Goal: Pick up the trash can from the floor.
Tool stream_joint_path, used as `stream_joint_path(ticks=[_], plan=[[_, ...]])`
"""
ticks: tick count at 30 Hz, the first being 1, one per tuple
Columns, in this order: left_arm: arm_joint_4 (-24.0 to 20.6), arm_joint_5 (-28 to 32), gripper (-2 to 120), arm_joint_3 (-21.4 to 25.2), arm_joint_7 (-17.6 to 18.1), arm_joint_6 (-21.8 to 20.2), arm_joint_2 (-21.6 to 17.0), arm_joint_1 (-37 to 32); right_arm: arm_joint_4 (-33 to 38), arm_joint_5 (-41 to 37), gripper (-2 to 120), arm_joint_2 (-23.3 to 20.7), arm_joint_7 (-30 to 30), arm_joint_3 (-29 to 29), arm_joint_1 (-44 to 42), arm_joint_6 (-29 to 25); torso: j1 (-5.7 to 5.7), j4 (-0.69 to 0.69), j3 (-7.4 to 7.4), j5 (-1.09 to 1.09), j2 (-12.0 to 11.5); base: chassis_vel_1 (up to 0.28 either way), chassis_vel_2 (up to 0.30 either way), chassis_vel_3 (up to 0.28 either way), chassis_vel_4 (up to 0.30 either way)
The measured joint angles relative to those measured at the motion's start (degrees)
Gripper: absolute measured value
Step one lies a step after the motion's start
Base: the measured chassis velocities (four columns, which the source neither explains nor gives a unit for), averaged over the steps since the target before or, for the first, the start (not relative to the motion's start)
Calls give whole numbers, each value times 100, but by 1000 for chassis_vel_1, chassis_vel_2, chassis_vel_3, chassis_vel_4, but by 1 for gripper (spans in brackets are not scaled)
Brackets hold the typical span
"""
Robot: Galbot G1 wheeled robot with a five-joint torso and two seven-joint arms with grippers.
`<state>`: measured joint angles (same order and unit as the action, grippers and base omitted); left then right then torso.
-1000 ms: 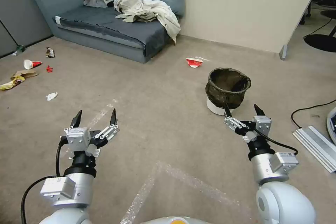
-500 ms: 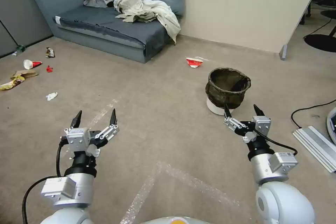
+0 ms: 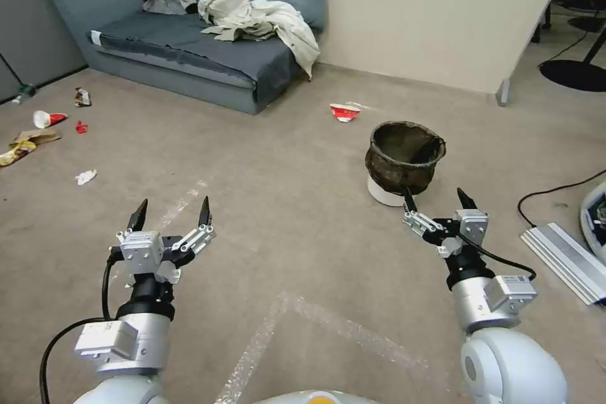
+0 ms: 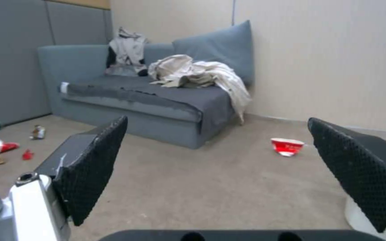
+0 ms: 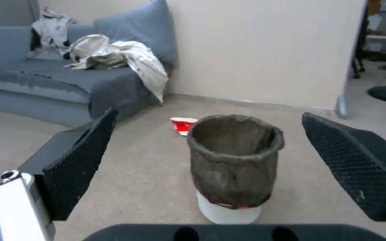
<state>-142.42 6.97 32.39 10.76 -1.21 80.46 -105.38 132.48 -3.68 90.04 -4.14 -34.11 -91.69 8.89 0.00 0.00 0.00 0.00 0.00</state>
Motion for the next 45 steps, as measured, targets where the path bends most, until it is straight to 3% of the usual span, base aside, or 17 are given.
stream_joint_path(ticks=[24,45], plan=[[7,6,100,-1,4,93,22,11,-38,35,100,-3,-54,25,7,-29,0,-1,0,0,0,-94,-92,-86,-90],[21,65,100,15,58,107,-7,41,-6,22,100,-15,-59,16,-1,-8,0,0,0,0,0,-17,17,18,-17]])
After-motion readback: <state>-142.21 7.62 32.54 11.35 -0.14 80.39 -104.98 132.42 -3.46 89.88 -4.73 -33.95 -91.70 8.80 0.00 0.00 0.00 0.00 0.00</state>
